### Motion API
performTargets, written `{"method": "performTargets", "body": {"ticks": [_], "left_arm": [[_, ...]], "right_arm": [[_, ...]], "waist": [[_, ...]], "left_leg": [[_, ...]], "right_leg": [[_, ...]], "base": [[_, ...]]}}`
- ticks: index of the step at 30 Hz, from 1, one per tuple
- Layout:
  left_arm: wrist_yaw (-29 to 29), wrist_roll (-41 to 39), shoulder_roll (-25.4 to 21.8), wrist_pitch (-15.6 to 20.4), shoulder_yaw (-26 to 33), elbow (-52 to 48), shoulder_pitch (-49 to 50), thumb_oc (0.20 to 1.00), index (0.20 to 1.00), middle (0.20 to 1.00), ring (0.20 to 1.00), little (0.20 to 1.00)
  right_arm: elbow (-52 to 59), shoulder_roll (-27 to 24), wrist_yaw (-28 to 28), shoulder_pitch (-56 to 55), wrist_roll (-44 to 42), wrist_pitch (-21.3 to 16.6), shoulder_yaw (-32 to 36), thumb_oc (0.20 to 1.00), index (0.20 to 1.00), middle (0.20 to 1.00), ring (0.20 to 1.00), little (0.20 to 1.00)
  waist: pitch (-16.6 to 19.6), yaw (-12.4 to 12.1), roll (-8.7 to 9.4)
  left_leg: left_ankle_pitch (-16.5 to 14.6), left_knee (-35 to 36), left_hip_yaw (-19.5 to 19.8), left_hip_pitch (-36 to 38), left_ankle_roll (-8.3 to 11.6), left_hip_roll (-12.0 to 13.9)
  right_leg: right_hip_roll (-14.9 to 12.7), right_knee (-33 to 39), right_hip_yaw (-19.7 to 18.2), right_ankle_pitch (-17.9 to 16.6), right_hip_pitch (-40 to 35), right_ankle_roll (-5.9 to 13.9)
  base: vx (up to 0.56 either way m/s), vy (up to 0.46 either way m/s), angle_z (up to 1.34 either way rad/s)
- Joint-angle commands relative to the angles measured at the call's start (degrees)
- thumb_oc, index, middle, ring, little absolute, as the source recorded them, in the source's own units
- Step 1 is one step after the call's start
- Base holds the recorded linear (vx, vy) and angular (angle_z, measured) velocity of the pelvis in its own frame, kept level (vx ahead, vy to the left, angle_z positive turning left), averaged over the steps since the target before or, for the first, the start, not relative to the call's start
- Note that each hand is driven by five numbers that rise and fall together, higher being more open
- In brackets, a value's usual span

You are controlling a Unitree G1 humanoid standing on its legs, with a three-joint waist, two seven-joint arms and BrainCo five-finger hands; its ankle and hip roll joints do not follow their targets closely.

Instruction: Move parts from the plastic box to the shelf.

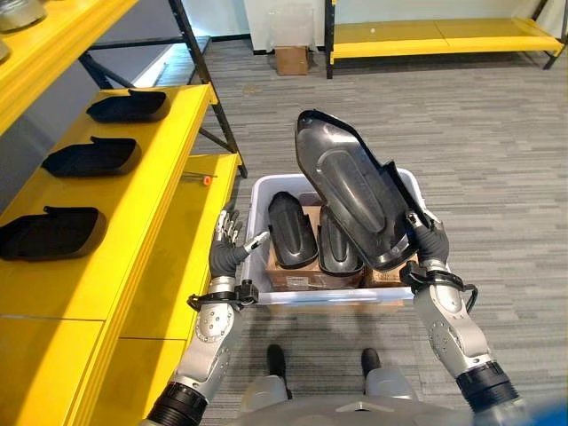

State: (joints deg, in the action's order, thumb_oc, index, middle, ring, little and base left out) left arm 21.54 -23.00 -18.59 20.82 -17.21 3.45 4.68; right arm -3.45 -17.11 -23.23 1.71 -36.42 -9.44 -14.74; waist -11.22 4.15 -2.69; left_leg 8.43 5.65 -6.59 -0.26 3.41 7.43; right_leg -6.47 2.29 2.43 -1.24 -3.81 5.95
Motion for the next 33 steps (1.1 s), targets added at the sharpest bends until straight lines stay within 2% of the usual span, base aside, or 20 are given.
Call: {"method": "performTargets", "body": {"ticks": [1,5,10,18,19,20,22,23,25,26,27,29,30,31,33], "left_arm": [[-0.3,1.8,-2.5,1.3,1.5,-2.5,-3.1,1.0,1.0,1.0,1.0,1.0],[-1.5,2.3,-3.0,0.5,2.3,-4.1,-3.6,1.0,1.0,1.0,1.0,1.0],[0.7,3.8,-3.5,-0.9,3.7,-5.0,-2.8,1.0,1.0,1.0,1.0,1.0],[-1.9,3.0,-3.9,0.3,4.7,-4.9,-1.8,1.0,1.0,1.0,1.0,1.0],[-2.7,3.3,-4.1,0.5,4.9,-4.8,-1.2,1.0,1.0,1.0,1.0,1.0],[-2.8,3.3,-4.0,0.6,4.9,-4.7,-1.0,1.0,1.0,1.0,1.0,1.0],[-2.7,3.5,-4.0,0.7,5.0,-4.6,-0.4,1.0,1.0,1.0,1.0,1.0],[-2.1,3.4,-4.1,1.3,5.8,-5.2,0.8,1.0,1.0,1.0,1.0,1.0],[-1.6,3.0,-4.0,2.8,6.2,-5.4,1.7,1.0,1.0,1.0,1.0,1.0],[-1.7,2.9,-4.1,3.0,6.3,-5.4,1.9,1.0,1.0,1.0,1.0,1.0],[-1.8,3.1,-4.1,2.7,5.9,-5.2,1.6,1.0,1.0,1.0,1.0,1.0],[-2.9,2.8,-3.6,2.0,4.4,-4.3,0.3,1.0,1.0,1.0,1.0,1.0],[-4.1,3.2,-3.1,0.6,2.0,-3.8,-1.4,1.0,1.0,1.0,1.0,1.0],[-4.1,3.2,-3.0,0.5,1.9,-3.7,-1.5,1.0,1.0,1.0,1.0,1.0],[-5.3,2.8,-2.4,-0.4,0.1,-3.0,-2.6,1.0,1.0,1.0,1.0,1.0]], "right_arm": [[5.4,-0.4,1.5,4.6,-3.0,-3.3,0.6,0.2,0.2,0.2,0.2,0.2],[7.0,0.1,0.5,4.6,-3.0,-3.6,-0.7,0.2,0.2,0.2,0.2,0.2],[8.8,0.3,0.6,4.8,-2.5,-4.7,-0.3,0.2,0.2,0.2,0.2,0.2],[10.2,1.0,2.1,5.9,-6.7,-3.9,-2.4,0.2,0.2,0.2,0.2,0.2],[10.4,1.4,2.6,6.2,-7.2,-4.0,-2.8,0.2,0.2,0.2,0.2,0.2],[10.6,1.5,2.7,6.2,-7.6,-3.8,-2.8,0.2,0.2,0.2,0.2,0.2],[10.9,1.7,3.3,5.9,-8.4,-3.3,-2.9,0.2,0.2,0.2,0.2,0.2],[11.2,2.1,4.5,5.7,-9.5,-2.5,-3.4,0.2,0.2,0.2,0.2,0.2],[10.7,2.8,5.5,6.0,-10.2,-2.3,-4.1,0.2,0.2,0.2,0.2,0.2],[10.5,3.2,5.5,6.0,-9.7,-2.8,-4.5,0.2,0.2,0.2,0.2,0.2],[10.6,3.3,4.6,6.0,-8.8,-3.5,-4.9,0.2,0.2,0.2,0.2,0.2],[11.1,2.8,2.2,5.7,-6.4,-4.5,-5.0,0.2,0.2,0.2,0.2,0.2],[12.4,1.8,-0.5,5.2,-0.8,-5.1,-4.7,0.2,0.2,0.2,0.2,0.2],[12.6,1.7,-0.6,5.2,-0.7,-5.0,-4.6,0.2,0.2,0.2,0.2,0.2],[14.7,0.9,-1.7,4.2,-0.7,-3.7,-3.9,0.2,0.2,0.2,0.2,0.2]], "waist": [[-1.1,-0.6,1.98],[-1.9,-1.9,2.39],[-2.0,-2.8,3.04],[-2.6,-4.8,4.35],[-2.3,-5.3,4.69],[-2.2,-5.4,4.75],[-1.9,-5.6,4.95],[-1.5,-6.5,5.22],[-1.5,-7.3,5.48],[-1.8,-7.4,5.49],[-1.7,-7.0,5.34],[-1.6,-5.6,4.88],[-1.4,-3.7,4.64],[-1.3,-3.6,4.63],[-1.4,-1.5,4.59]], "left_leg": [[-9.0,-1.5,0.0,2.1,-1.79,-1.2],[-9.6,-1.8,0.4,1.8,-2.94,-2.9],[-10.5,-1.7,0.5,2.2,-4.03,-4.4],[-11.7,-2.3,0.0,2.1,-5.67,-5.8],[-11.8,-2.2,-1.0,2.3,-6.04,-5.8],[-11.8,-2.1,-1.2,2.4,-6.14,-5.8],[-12.0,-2.0,-2.1,2.8,-6.42,-6.1],[-12.5,-2.2,-4.0,3.0,-6.68,-6.4],[-12.8,-2.3,-5.3,3.4,-7.01,-6.6],[-13.2,-2.3,-5.2,3.8,-7.4,-6.9],[-13.3,-2.4,-4.5,3.6,-7.74,-7.1],[-13.5,-2.7,-2.1,3.2,-8.41,-7.7],[-13.7,-2.8,0.7,3.4,-8.94,-8.7],[-13.6,-2.8,0.9,3.2,-8.93,-8.8],[-13.6,-2.8,3.7,3.6,-9.24,-9.9]], "right_leg": [[-0.8,-4.1,2.1,4.4,1.5,-1.19],[-1.6,-3.8,2.5,3.4,1.7,-0.46],[-2.6,-3.3,2.7,2.4,1.6,0.88],[-4.2,-2.2,3.6,-0.3,2.1,2.96],[-5.1,-2.1,4.6,-1.3,2.2,4.03],[-5.3,-2.1,4.9,-1.5,2.3,4.22],[-5.9,-2.2,6.3,-2.5,2.5,4.45],[-6.8,-2.8,9.6,-3.3,2.8,4.4],[-7.7,-4.3,12.5,-4.2,3.5,4.27],[-7.9,-6.1,11.8,-4.5,4.3,4.31],[-6.7,-7.7,9.5,-4.0,5.4,4.04],[-1.9,-8.7,4.1,0.0,5.5,3.15],[3.5,-9.6,-1.8,2.3,5.7,1.53],[3.9,-9.6,-2.2,2.3,5.9,1.37],[8.2,-10.8,-7.8,2.2,6.8,0.1]], "base": [[0.0,0.11,0.28],[0.02,0.106,0.19],[0.08,0.105,0.17],[0.06,0.067,0.06],[0.08,0.129,0.05],[0.08,0.128,0.03],[0.05,0.122,0.01],[0.03,0.137,-0.04],[0.0,0.096,-0.23],[0.0,0.062,-0.52],[0.04,0.034,-0.61],[0.1,0.016,-0.23],[0.1,0.013,0.57],[0.09,0.018,0.88],[0.05,0.003,1.3]]}}
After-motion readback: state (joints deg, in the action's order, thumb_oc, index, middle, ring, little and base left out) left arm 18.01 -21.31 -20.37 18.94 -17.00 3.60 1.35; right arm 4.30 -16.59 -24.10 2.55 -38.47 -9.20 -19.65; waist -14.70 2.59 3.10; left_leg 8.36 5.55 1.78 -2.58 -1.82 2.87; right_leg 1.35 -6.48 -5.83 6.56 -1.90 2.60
